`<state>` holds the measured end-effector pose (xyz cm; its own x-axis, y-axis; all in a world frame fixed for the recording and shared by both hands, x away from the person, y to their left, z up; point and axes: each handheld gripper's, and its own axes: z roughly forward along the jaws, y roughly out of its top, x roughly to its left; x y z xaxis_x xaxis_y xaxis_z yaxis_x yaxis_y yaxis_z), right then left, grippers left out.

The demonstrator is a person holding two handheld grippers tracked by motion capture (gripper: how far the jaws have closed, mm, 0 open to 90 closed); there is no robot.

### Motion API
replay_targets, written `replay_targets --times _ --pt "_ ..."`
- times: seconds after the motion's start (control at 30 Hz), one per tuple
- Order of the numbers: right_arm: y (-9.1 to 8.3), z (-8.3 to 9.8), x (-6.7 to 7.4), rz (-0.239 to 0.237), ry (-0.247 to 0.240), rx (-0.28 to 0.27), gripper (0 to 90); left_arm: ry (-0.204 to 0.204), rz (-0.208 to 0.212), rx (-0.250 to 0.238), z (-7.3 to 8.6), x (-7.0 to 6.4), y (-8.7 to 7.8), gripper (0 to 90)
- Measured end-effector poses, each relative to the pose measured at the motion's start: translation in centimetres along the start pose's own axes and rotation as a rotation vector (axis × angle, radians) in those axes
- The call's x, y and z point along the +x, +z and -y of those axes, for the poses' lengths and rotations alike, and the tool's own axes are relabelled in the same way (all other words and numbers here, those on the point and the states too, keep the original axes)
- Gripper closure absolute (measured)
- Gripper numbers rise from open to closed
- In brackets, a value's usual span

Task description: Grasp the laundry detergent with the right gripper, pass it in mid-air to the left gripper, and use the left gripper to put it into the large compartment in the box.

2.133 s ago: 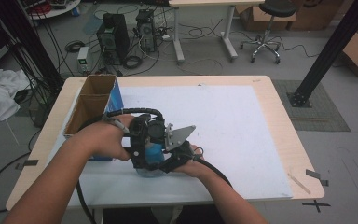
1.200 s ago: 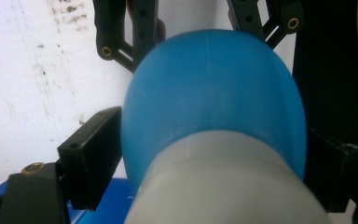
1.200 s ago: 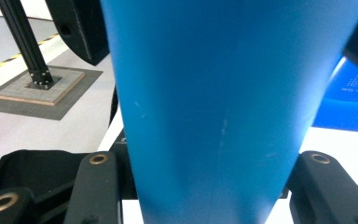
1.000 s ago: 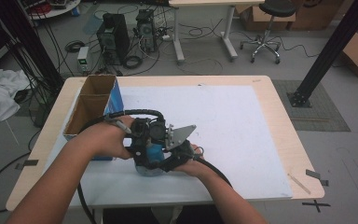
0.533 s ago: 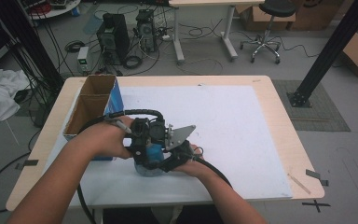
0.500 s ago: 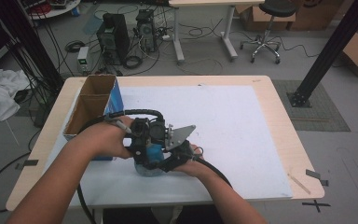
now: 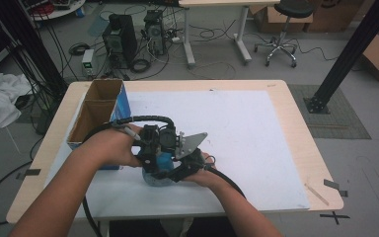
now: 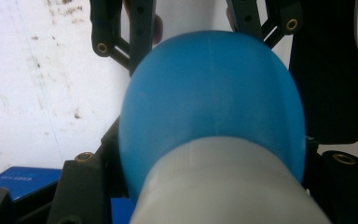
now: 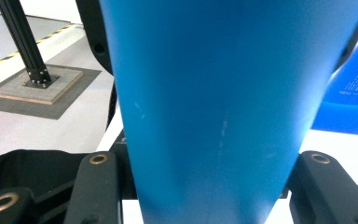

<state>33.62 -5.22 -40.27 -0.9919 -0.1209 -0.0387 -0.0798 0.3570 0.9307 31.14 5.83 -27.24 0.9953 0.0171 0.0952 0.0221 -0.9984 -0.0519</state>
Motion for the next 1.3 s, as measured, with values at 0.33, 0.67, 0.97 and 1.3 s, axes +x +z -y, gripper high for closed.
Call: replay_targets --times 0.33,0.67,0.97,1.3 --pt "-0.4 -0.1 0.1 0.006 -0.003 0.016 43.1 0.001 0.009 -0.008 -0.3 0.2 -0.1 39.0" --pt "-2.5 -0.3 -0.4 0.036 0.032 0.025 31.6 -0.033 0.010 0.006 -0.2 0.9 -0.3 39.0" --pt "-4.5 -0.8 -0.5 0.061 0.059 0.096 16.5 -0.082 0.006 -0.004 0.0 1.3 -1.6 38.9" --pt "-8.2 -1.7 -1.6 0.116 0.093 0.244 3.6 -0.154 0.010 -0.001 0.6 2.4 -3.0 38.9"
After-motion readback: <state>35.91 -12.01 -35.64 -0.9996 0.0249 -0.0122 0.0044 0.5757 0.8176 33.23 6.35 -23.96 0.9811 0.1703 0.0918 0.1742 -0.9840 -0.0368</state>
